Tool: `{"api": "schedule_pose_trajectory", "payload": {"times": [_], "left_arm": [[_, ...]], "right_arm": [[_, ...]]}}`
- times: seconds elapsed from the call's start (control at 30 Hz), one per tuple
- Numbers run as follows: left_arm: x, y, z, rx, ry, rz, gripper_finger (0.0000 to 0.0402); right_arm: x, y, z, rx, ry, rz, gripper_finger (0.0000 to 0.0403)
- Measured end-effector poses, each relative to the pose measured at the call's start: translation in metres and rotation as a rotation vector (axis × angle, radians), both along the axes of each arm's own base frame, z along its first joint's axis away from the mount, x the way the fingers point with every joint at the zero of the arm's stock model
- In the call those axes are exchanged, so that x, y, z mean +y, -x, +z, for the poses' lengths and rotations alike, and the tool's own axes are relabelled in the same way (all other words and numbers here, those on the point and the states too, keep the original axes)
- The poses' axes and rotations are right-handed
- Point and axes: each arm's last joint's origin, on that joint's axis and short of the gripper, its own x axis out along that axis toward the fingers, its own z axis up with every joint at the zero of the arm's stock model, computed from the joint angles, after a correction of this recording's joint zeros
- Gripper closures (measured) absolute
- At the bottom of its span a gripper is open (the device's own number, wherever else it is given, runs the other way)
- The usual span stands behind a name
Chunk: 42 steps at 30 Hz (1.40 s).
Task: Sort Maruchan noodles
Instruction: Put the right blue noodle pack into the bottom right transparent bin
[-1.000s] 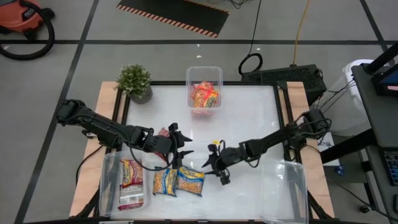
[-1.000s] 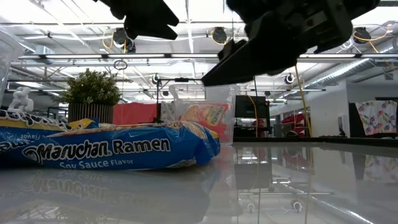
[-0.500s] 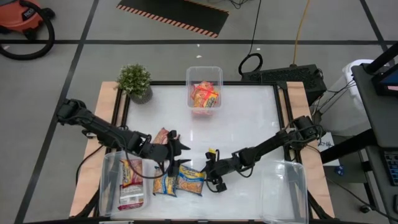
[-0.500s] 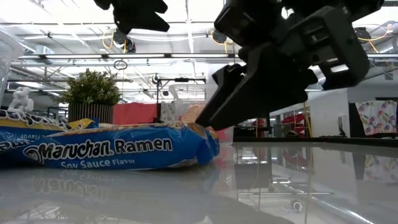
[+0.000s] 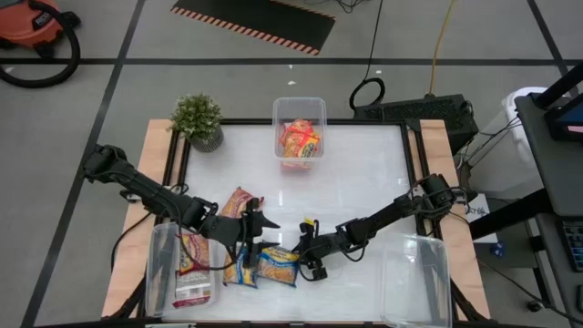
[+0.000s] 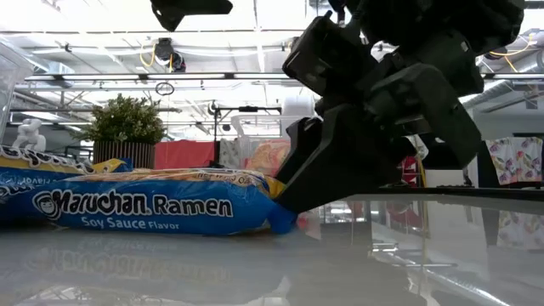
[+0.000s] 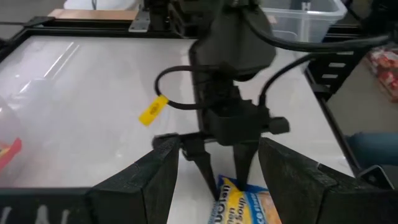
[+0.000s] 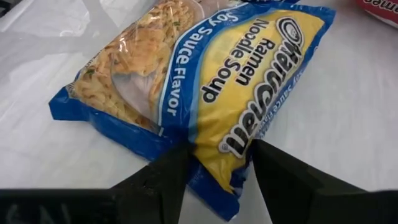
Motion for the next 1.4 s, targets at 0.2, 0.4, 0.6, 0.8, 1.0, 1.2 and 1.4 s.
{"api": "schedule_pose_trajectory", "payload": {"times": [0.2, 0.4, 0.6, 0.8, 1.0, 1.2, 1.4], "left_arm": [[-0.004, 0.002, 0.0, 0.002, -0.002, -0.015, 0.0174], [-0.004, 0.003, -0.001, 0.016, -0.009, -0.016, 0.0174], [-0.003, 0.004, -0.005, 0.05, -0.028, -0.012, 0.0174], [-0.001, 0.006, -0.008, 0.078, -0.052, 0.012, 0.0174], [0.0, 0.007, -0.01, 0.106, -0.029, 0.034, 0.0174], [-0.001, 0.007, -0.009, 0.098, 0.022, 0.062, 0.0174], [-0.004, 0.001, -0.011, 0.062, 0.045, 0.064, 0.0174]], "right_arm": [[0.0, 0.0, 0.0, -0.009, 0.013, 0.014, 0.028], [0.0, 0.0, 0.008, -0.035, 0.039, 0.032, 0.0339], [-0.001, 0.0, 0.019, -0.074, 0.054, 0.051, 0.0386], [-0.003, 0.001, 0.028, -0.103, 0.076, 0.066, 0.04], [-0.005, 0.005, 0.043, -0.118, 0.117, 0.067, 0.04], [-0.013, 0.016, 0.067, -0.113, 0.235, -0.015, 0.04], [-0.018, 0.026, 0.088, -0.128, 0.307, -0.053, 0.0399]]}}
